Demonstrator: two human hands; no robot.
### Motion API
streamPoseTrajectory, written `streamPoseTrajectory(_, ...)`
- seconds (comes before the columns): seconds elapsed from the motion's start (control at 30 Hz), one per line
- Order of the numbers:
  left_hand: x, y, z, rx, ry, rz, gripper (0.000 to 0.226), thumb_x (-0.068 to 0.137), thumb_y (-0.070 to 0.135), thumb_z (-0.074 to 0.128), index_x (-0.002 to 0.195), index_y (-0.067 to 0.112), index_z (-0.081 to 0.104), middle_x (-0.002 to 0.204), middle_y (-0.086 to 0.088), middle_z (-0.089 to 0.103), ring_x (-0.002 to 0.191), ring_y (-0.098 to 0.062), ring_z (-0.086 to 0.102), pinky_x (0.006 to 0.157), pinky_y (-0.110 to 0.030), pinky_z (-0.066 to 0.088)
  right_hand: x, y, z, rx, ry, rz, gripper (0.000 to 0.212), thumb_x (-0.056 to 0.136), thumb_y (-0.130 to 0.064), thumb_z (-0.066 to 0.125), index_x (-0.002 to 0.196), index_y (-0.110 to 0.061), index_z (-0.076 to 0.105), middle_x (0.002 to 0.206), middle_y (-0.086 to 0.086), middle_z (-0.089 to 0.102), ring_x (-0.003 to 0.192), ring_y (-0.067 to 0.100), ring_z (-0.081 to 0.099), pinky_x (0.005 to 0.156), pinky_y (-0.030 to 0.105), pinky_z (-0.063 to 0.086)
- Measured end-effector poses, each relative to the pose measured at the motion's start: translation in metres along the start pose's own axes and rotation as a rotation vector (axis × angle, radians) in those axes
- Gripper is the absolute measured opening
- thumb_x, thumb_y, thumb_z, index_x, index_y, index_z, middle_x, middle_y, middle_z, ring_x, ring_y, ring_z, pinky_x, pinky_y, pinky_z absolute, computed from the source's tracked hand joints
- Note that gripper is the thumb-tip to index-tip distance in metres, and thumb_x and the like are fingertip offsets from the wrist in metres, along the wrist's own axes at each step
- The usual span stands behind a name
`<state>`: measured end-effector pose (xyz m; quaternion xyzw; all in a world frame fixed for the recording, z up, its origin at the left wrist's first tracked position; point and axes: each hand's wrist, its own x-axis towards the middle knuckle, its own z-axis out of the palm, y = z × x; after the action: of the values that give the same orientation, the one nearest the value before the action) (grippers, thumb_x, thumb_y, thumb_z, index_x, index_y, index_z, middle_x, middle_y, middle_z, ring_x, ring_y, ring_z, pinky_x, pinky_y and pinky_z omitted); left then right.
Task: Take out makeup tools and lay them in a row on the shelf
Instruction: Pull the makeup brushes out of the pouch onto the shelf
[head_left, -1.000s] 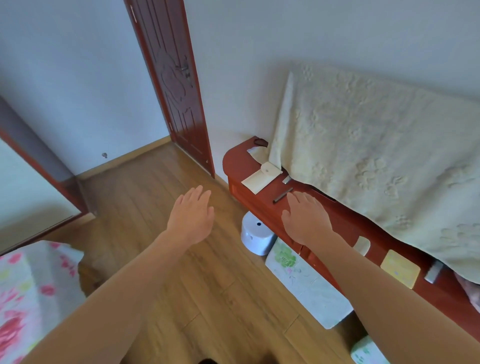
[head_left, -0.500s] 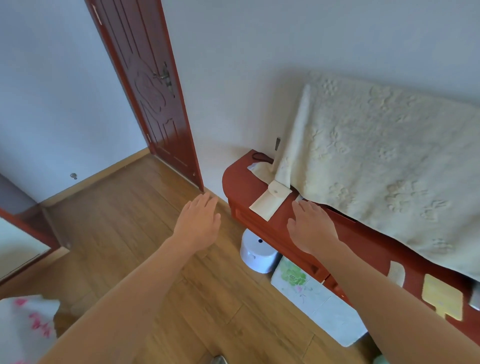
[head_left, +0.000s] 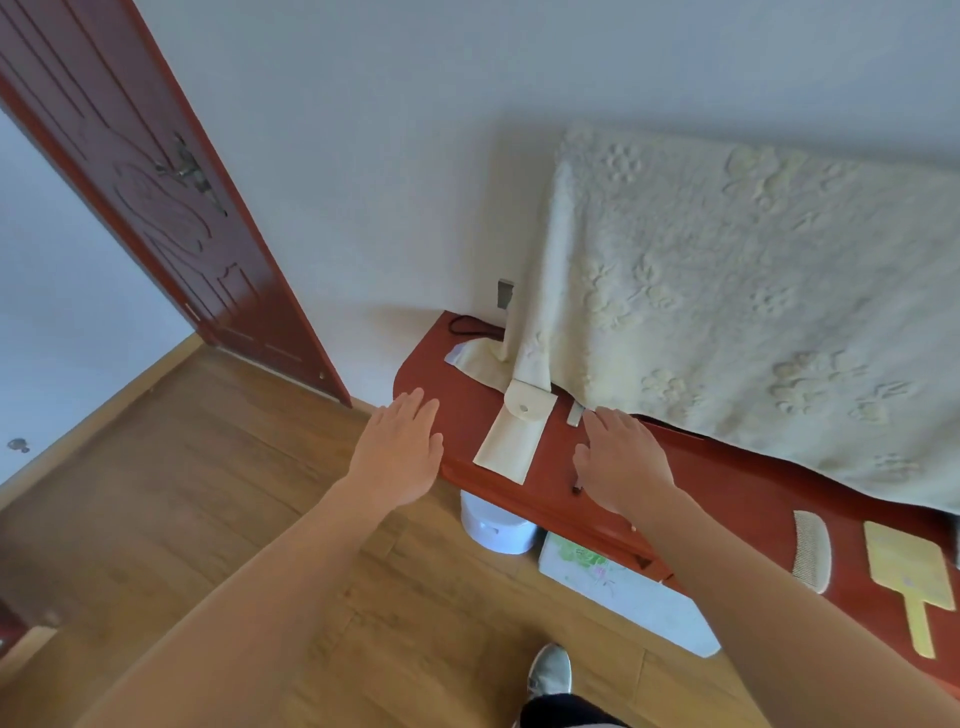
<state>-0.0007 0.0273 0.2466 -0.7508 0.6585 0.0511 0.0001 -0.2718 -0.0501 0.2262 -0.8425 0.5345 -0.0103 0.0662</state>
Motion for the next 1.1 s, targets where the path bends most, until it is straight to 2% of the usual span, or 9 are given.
streamPoseTrajectory(0.27, 0.070, 0.004, 0.033, -0.089, -0.128, -0.016, 0.055, 0.105, 0.038, 0.033, 0.156, 0.017, 0.024, 0.164, -0.006, 0.022, 0.151, -0.024, 0.021, 0.123, -0.039, 0.023, 0.068, 0.008, 0.031, 0.072, -0.113, -0.005, 0.045, 0.097, -0.034, 0.039, 0.138, -0.015, 0.040, 0.140, 0.001, 0.045, 0.129, 0.019, 0.040, 0.110, 0.033, 0.033)
streamPoseTrajectory(0.43, 0.113, 0.017, 0.067, -0.326, -0.268, -0.071, 0.061, 0.102, 0.042, 0.044, 0.155, 0.017, 0.027, 0.159, -0.003, 0.031, 0.146, -0.023, 0.032, 0.115, -0.039, 0.034, 0.099, 0.007, 0.060, 0.111, -0.200, -0.017, 0.054, 0.098, -0.034, 0.047, 0.146, -0.015, 0.033, 0.149, 0.000, 0.036, 0.138, 0.020, 0.032, 0.112, 0.031, 0.029)
streamPoseTrajectory(0.53, 0.143, 0.021, 0.090, -0.468, -0.347, -0.120, 0.067, 0.096, 0.044, 0.054, 0.153, 0.018, 0.031, 0.152, -0.003, 0.040, 0.135, -0.021, 0.046, 0.105, -0.036, 0.043, 0.117, 0.012, 0.084, 0.180, -0.226, 0.019, 0.057, 0.097, -0.032, 0.050, 0.149, -0.018, 0.031, 0.151, -0.002, 0.033, 0.141, 0.020, 0.029, 0.112, 0.032, 0.031)
streamPoseTrajectory(0.63, 0.164, 0.023, 0.112, -0.544, -0.429, -0.150, 0.074, 0.090, 0.046, 0.063, 0.152, 0.017, 0.034, 0.143, -0.003, 0.048, 0.126, -0.020, 0.052, 0.100, -0.035, 0.048, 0.129, 0.016, 0.103, 0.212, -0.219, 0.020, 0.056, 0.096, -0.029, 0.053, 0.148, -0.019, 0.034, 0.151, -0.002, 0.034, 0.141, 0.021, 0.029, 0.110, 0.033, 0.035)
streamPoseTrajectory(0.77, 0.177, 0.022, 0.132, -0.546, -0.471, -0.126, 0.078, 0.084, 0.040, 0.070, 0.150, 0.014, 0.038, 0.128, -0.002, 0.056, 0.116, -0.018, 0.055, 0.090, -0.027, 0.046, 0.139, 0.015, 0.118, 0.180, -0.161, -0.029, 0.049, 0.093, -0.020, 0.059, 0.140, -0.018, 0.047, 0.144, 0.003, 0.044, 0.131, 0.027, 0.042, 0.102, 0.037, 0.043)
streamPoseTrajectory(0.9, 0.182, 0.023, 0.137, -0.583, -0.483, -0.118, 0.073, 0.083, 0.033, 0.072, 0.147, 0.013, 0.042, 0.109, 0.002, 0.060, 0.101, -0.016, 0.060, 0.083, -0.030, 0.052, 0.144, 0.012, 0.127, 0.144, -0.064, -0.081, 0.043, 0.073, -0.012, 0.079, 0.115, -0.014, 0.068, 0.118, 0.010, 0.063, 0.101, 0.034, 0.062, 0.076, 0.041, 0.055)
streamPoseTrajectory(0.97, 0.185, 0.025, 0.135, -0.590, -0.488, -0.107, 0.067, 0.082, 0.030, 0.072, 0.142, 0.014, 0.047, 0.098, 0.005, 0.062, 0.091, -0.015, 0.062, 0.076, -0.030, 0.053, 0.147, 0.010, 0.130, 0.126, -0.012, -0.086, 0.040, 0.066, -0.010, 0.082, 0.104, -0.015, 0.071, 0.108, 0.009, 0.066, 0.090, 0.031, 0.064, 0.069, 0.040, 0.057)
streamPoseTrajectory(1.1, 0.190, 0.023, 0.134, -0.633, -0.520, -0.106, 0.043, 0.078, 0.027, 0.074, 0.119, 0.020, 0.062, 0.089, 0.008, 0.066, 0.080, -0.009, 0.065, 0.069, -0.030, 0.055, 0.149, 0.010, 0.135, 0.164, 0.094, -0.097, 0.027, 0.068, -0.005, 0.077, 0.092, -0.016, 0.071, 0.098, 0.007, 0.067, 0.083, 0.031, 0.062, 0.067, 0.041, 0.054)
